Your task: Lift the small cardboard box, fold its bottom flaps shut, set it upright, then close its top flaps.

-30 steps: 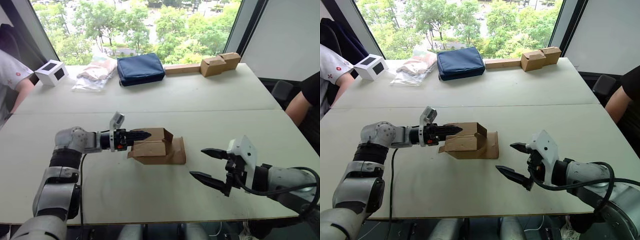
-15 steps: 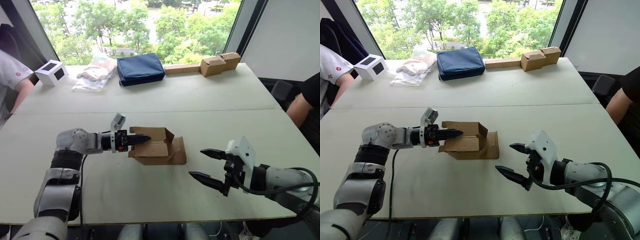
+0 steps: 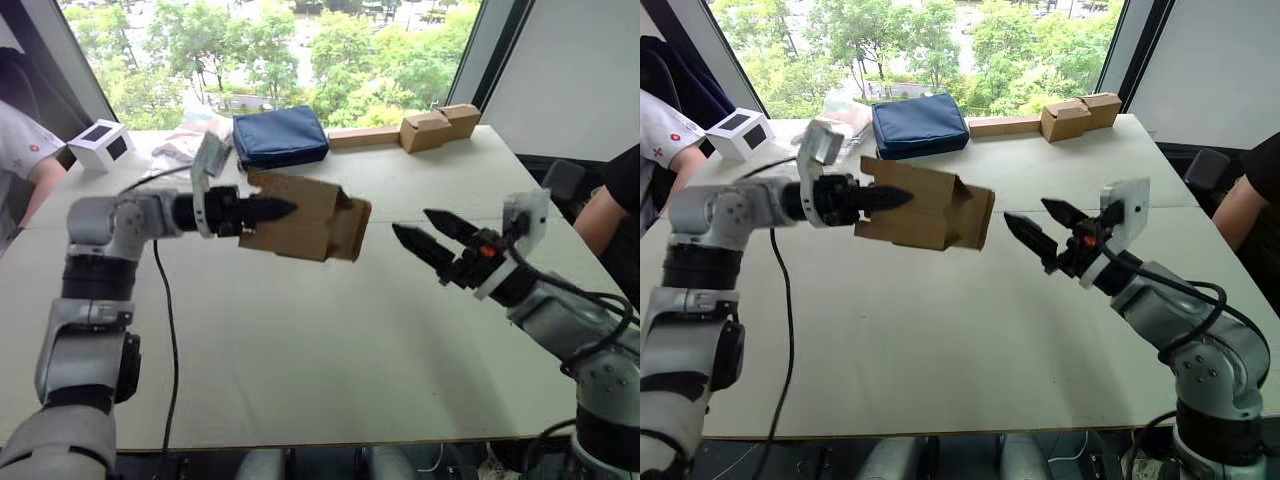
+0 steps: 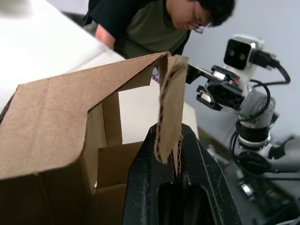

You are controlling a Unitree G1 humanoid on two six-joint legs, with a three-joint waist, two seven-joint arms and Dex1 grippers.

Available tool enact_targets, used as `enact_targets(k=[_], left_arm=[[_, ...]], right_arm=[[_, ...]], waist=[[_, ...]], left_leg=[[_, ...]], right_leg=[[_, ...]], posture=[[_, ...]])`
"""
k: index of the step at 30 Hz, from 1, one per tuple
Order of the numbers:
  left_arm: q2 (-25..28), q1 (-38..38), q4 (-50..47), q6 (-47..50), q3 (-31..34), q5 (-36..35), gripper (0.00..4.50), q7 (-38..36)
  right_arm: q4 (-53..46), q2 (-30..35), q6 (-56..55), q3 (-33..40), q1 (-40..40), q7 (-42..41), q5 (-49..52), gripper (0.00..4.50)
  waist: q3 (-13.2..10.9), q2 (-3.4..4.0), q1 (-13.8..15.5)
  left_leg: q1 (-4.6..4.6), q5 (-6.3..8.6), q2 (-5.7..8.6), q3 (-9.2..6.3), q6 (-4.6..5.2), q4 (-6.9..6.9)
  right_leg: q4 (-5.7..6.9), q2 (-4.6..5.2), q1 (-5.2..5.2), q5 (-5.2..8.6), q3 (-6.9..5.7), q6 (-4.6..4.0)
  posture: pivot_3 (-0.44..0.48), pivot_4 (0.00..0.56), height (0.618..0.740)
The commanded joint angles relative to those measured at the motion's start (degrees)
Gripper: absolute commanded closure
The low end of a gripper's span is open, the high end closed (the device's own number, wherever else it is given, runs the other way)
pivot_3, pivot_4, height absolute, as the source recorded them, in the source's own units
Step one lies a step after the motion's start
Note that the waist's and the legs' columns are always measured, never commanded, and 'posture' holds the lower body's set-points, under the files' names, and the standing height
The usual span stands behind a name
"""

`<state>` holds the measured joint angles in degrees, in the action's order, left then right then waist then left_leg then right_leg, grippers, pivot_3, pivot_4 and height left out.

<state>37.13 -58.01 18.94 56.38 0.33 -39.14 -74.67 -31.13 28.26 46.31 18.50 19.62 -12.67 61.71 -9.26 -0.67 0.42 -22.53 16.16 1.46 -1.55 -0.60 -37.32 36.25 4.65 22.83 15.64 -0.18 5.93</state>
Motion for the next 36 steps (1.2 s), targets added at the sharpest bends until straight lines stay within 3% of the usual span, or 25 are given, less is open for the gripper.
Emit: enact_targets(k=[1,9,22,36], left_arm=[[0.87,-4.18,1.06,-4.65,-0.03,1.79,4.50,-2.70],[0.87,-7.17,2.30,-6.76,0.92,2.38,4.50,-3.83],[0.58,-6.16,0.02,-5.07,2.30,0.01,4.50,-4.33],[0.12,-4.52,-2.21,-3.63,2.47,-0.95,4.50,-4.21]], right_arm=[[2.89,-4.28,-4.00,0.11,6.68,4.05,1.07,1.42],[6.60,-7.10,-4.72,-5.34,14.09,2.56,-1.83,4.37],[7.40,-8.09,-7.04,-12.18,13.61,-2.45,-10.03,4.37],[6.49,-11.93,-6.08,-14.39,15.70,-4.18,-8.83,4.37]], waist=[[0.00,0.00,-0.14],[-0.01,0.00,-1.22],[-0.01,0.00,-1.30],[-0.01,0.00,-1.36]], left_leg=[[0.00,0.00,0.00,0.00,0.00,-0.01],[-0.01,0.02,0.02,0.03,0.06,-0.02],[-0.03,0.03,0.02,0.04,0.08,-0.03],[-0.05,0.02,0.04,0.05,0.07,-0.07]], right_leg=[[0.03,-0.01,0.00,0.00,0.00,0.00],[0.18,-0.06,0.07,0.00,-0.01,0.00],[0.28,-0.09,0.15,0.00,0.02,0.01],[0.74,-0.09,0.33,0.01,0.09,-0.02]], posture=[[0.000,0.150,0.737],[0.000,0.150,0.737],[0.000,0.150,0.737],[0.000,0.150,0.737]])
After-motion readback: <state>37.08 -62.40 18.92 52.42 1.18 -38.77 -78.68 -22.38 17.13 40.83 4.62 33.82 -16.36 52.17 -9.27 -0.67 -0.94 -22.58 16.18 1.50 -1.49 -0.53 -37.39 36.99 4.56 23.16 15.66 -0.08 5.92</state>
